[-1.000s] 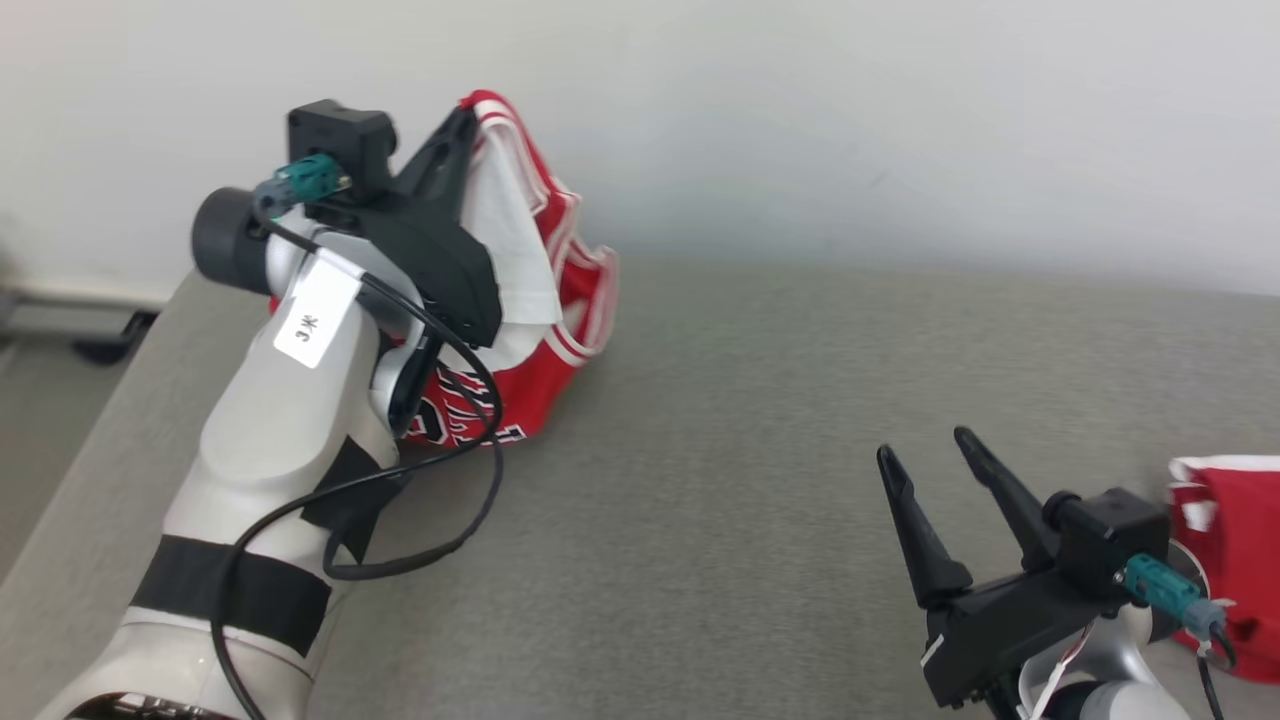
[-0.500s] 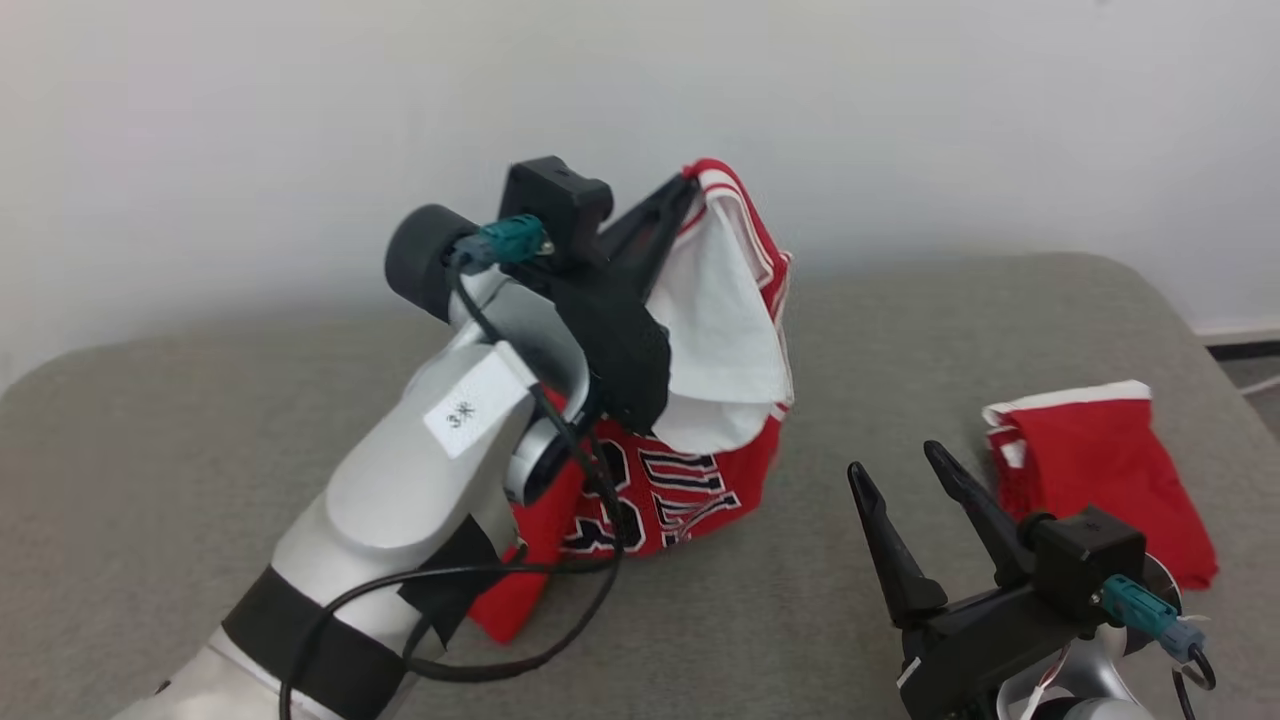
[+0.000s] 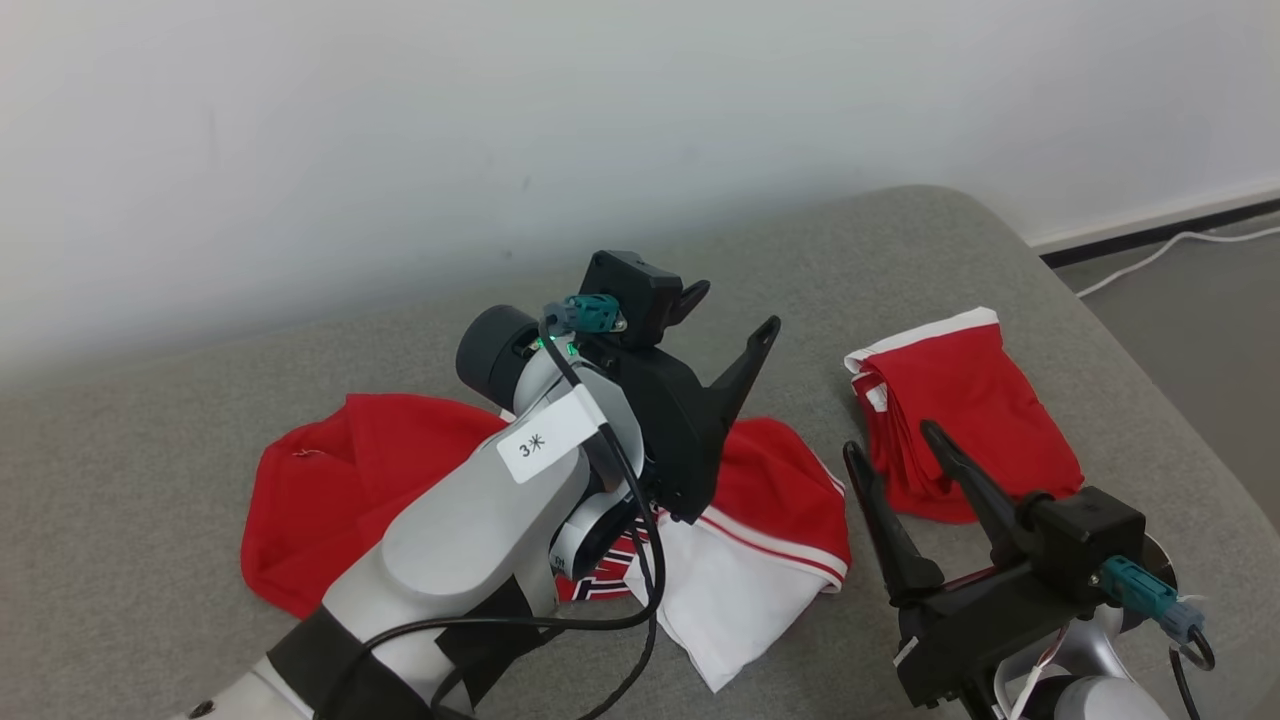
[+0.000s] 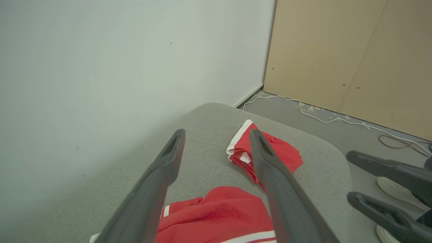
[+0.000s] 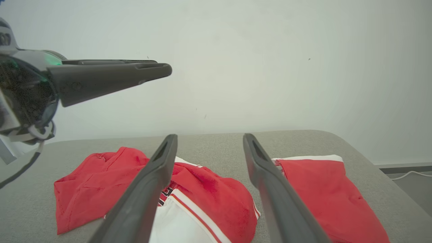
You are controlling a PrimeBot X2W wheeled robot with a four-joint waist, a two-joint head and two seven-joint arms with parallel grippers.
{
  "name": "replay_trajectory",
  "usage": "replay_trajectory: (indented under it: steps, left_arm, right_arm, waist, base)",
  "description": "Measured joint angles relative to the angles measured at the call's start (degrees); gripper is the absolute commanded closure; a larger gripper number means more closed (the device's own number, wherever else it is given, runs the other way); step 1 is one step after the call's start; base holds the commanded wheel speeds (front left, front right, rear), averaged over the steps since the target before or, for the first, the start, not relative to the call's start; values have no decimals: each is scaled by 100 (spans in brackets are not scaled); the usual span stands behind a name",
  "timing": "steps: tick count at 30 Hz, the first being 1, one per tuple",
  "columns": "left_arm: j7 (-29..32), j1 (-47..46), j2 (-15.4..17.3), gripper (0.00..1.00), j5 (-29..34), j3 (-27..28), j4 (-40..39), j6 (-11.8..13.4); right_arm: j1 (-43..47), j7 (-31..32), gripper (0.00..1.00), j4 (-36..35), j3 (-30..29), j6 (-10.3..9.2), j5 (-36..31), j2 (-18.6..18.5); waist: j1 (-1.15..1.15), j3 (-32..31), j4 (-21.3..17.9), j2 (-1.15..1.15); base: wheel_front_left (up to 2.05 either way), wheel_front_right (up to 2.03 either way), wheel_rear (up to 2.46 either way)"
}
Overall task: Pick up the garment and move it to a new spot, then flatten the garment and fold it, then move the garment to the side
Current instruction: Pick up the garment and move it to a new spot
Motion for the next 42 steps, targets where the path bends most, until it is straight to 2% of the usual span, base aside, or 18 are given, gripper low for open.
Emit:
replay_trajectory:
  steps: [6,16,20,23,28,33,38,42]
  left_arm:
    - [1,-221,8,0,-291,-218,58,52]
    - [-87,-341,9,0,-655,-231,387,94]
    - [-307,-304,9,0,-734,-18,545,102]
    - [-546,-227,52,0,-735,223,543,209]
    - [-893,165,390,0,-792,511,349,408]
    - [-1226,941,835,0,-929,700,24,534]
    - [-1650,1701,1438,0,-892,971,-448,603]
    - [-1744,2320,1785,0,-880,1346,-836,616]
  right_arm:
    - [1,-58,0,60,-88,-4,3,-4]
    - [19,-157,0,116,-197,-47,18,-58]
    - [144,-203,0,152,-219,-55,19,-64]
    - [162,-226,0,190,-252,-60,35,-71]
    - [270,-276,0,263,-397,-123,90,-99]
    - [421,-303,0,443,-475,-207,91,-125]
    - [600,-307,0,541,-479,-285,98,-109]
    - [812,-308,0,536,-552,-365,98,-108]
  waist:
    - [0,128,-4,1]
    - [0,82,397,1]
    - [0,24,582,1]
    - [0,-38,709,1]
    - [0,-156,901,1]
    - [0,-303,1056,0]
    - [-1,-450,1176,0]
    - [0,-537,1277,0]
  base:
    - [0,0,0]
    - [0,0,0]
    - [0,0,0]
    - [0,0,0]
    - [0,0,0]
    - [0,0,0]
    - [0,0,0]
    - [0,0,0]
